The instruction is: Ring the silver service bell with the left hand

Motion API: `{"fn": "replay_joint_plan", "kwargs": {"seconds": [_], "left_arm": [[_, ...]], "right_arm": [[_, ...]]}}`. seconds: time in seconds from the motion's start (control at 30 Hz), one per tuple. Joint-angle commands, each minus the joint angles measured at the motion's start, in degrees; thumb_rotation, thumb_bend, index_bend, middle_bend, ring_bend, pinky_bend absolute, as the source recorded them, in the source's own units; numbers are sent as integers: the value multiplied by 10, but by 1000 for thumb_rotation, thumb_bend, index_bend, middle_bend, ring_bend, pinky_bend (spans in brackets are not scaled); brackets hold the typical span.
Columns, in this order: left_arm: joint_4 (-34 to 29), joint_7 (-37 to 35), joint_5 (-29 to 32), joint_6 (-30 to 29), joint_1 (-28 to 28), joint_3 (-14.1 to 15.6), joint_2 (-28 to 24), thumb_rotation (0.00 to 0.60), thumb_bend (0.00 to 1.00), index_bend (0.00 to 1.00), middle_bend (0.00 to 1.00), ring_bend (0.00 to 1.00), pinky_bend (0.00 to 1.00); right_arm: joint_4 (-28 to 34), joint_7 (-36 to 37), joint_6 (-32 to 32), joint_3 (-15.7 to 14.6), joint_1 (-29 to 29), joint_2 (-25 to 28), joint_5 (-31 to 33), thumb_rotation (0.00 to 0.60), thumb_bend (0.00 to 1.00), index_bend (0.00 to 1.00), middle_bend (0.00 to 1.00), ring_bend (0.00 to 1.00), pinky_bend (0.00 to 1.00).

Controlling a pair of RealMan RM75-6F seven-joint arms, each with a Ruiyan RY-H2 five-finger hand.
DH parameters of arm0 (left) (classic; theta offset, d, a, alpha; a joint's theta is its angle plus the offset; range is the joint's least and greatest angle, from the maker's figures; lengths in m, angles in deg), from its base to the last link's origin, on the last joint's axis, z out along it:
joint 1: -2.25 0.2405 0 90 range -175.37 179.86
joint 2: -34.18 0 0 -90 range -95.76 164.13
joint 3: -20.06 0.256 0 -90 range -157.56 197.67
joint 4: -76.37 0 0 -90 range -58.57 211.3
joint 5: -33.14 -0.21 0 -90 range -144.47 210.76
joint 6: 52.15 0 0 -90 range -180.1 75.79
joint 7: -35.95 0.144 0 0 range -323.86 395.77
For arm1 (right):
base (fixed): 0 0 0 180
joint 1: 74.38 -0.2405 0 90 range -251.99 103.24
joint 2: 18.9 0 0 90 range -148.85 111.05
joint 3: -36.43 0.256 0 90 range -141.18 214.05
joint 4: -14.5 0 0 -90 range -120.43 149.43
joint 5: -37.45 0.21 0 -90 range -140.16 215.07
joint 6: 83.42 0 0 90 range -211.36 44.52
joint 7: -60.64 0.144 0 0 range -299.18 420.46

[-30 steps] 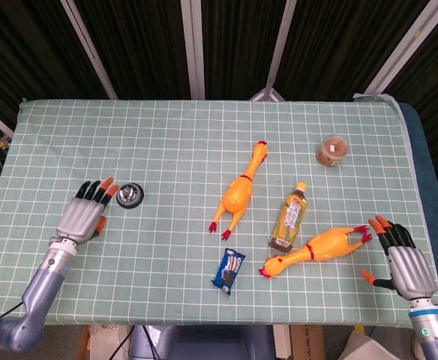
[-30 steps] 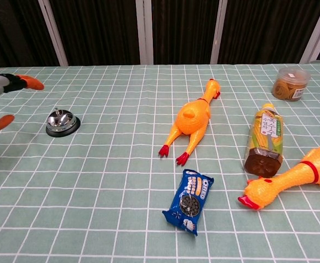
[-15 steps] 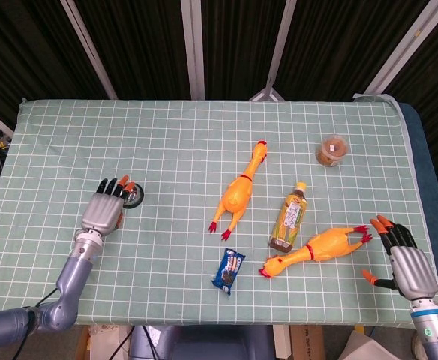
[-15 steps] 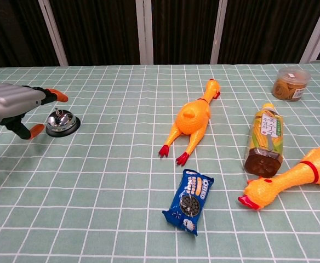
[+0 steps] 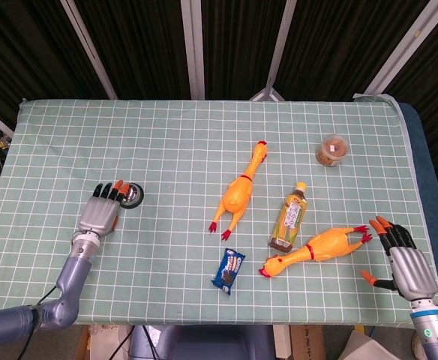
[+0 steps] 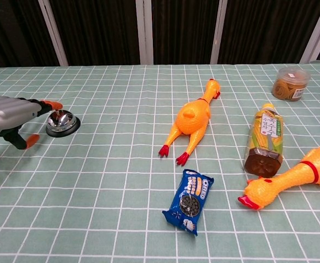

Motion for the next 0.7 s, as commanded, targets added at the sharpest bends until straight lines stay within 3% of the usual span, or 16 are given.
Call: {"fn": "replay_joint_plan", "kwargs": {"seconds": [0.03, 0.37, 0.7], "left_arm": [[15, -4, 8, 9, -3, 6, 9, 600, 706, 0, 0, 0, 0], [8, -27, -16, -12, -4, 1, -2, 600, 705, 0, 0, 0, 0], [-72, -85, -103, -87, -2, -46, -57, 600, 671, 0, 0, 0, 0]], "right_arm": [[0, 2, 1, 0, 1, 0, 0, 600, 252, 0, 0, 0, 0], [0, 4, 3, 0, 2, 0, -1, 600, 252, 0, 0, 0, 0], [0, 4, 4, 1, 2, 1, 0, 600, 252, 0, 0, 0, 0]]}}
